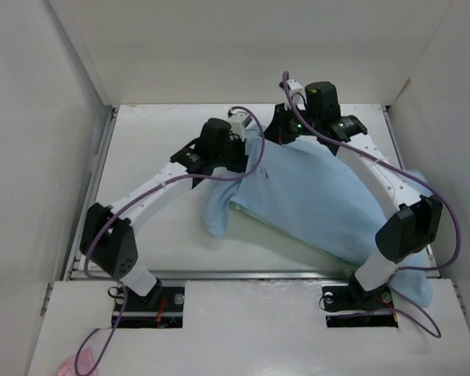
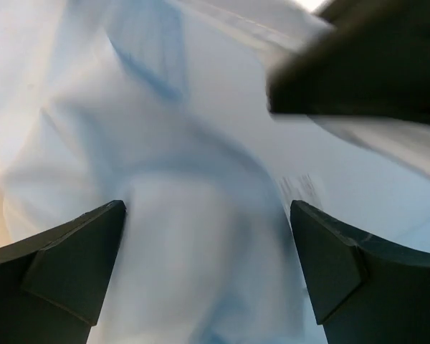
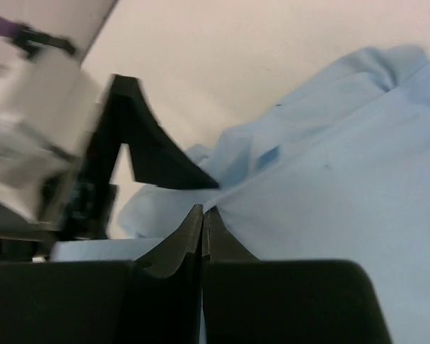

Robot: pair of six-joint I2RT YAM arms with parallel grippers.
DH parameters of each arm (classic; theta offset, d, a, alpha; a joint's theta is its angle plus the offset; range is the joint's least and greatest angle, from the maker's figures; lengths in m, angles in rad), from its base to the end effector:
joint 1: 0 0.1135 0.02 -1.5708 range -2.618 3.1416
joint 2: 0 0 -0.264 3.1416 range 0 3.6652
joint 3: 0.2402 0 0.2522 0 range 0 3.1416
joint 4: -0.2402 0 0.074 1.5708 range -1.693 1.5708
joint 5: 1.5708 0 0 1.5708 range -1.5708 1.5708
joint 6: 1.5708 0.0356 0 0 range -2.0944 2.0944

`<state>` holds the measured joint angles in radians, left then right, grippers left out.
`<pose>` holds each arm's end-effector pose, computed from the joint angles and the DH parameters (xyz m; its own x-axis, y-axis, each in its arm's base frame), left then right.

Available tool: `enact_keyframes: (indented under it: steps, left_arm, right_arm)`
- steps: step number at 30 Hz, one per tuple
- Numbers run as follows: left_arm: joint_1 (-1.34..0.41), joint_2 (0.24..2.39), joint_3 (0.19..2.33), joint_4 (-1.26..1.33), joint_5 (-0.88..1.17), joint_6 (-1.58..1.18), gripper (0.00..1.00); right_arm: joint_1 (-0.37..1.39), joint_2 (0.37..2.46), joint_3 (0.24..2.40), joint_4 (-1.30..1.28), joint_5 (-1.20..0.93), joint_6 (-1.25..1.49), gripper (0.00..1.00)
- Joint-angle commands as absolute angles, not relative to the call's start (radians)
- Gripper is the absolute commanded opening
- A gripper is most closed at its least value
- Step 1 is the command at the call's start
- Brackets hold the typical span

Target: Put the pillow into the pillowcase

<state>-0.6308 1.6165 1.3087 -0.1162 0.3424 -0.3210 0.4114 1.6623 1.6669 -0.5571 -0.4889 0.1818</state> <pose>0.3012 -0.2348 0.3159 -0.5685 0.0472 -0.8213 0.6569 0.6271 -0.4187 0.3403 0.1667 0.3822 -0.6032 -0.0890 -0.7926 -0.6206 0.6766 0.3963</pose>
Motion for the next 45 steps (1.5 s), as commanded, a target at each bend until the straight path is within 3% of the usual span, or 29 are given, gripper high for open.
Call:
enact_keyframes:
  steps: [1, 6, 12, 13, 17, 18, 19, 30, 35, 37, 39, 41, 45]
  left_arm:
    - [-0.563, 1.41, 1.325, -0.124, 0.187, -0.342, 1.0]
    - [-0.511, 1.364, 1.307, -0.175, 0.12, -0.36, 1.0]
    - [-0.511, 1.326, 1.115, -0.175, 0.164, -0.417, 1.0]
    - [-0.511, 1.316, 1.089, -0.175, 0.155, -0.434, 0.97]
    - [-0.502, 1.255, 1.022, -0.204, 0.074, -0.474, 0.68]
    - [-0.502, 1.24, 1.022, -0.204, 0.054, -0.485, 0.68]
    - [-0.502, 1.209, 1.022, -0.213, 0.034, -0.485, 0.59]
    - [-0.463, 1.023, 0.963, -0.164, -0.044, -0.479, 0.39]
    - [-0.377, 1.083, 1.008, -0.173, -0.115, -0.457, 0.42]
    - [-0.342, 1.169, 1.008, -0.164, -0.124, -0.457, 0.35]
    - [-0.319, 1.266, 1.017, -0.141, -0.069, -0.457, 0.21]
    - [-0.319, 1.322, 1.028, -0.104, -0.035, -0.457, 0.13]
    - [-0.33, 1.399, 1.055, 0.063, 0.228, -0.445, 0.09]
  right_arm:
    - [0.399, 1.637, 1.657, -0.468, -0.479, 0.17, 0.0]
    - [0.399, 1.614, 1.62, -0.459, -0.502, 0.17, 0.0]
    - [0.417, 1.614, 1.62, -0.448, -0.522, 0.141, 0.0]
    - [0.417, 1.614, 1.62, -0.448, -0.522, 0.141, 0.0]
    - [0.46, 1.635, 1.646, -0.448, -0.522, 0.107, 0.0]
    - [0.469, 1.647, 1.646, -0.448, -0.522, 0.095, 0.0]
    - [0.492, 1.647, 1.663, -0.448, -0.532, 0.086, 0.0]
    - [0.601, 1.739, 1.789, -0.517, -0.512, 0.034, 0.0]
    - [0.62, 1.74, 1.789, -0.517, -0.512, 0.034, 0.0]
    - [0.62, 1.74, 1.789, -0.517, -0.503, 0.034, 0.0]
    - [0.62, 1.74, 1.789, -0.517, -0.503, 0.043, 0.0]
    - [0.62, 1.74, 1.798, -0.517, -0.503, 0.052, 0.0]
    - [0.629, 1.759, 1.798, -0.508, -0.512, 0.072, 0.0]
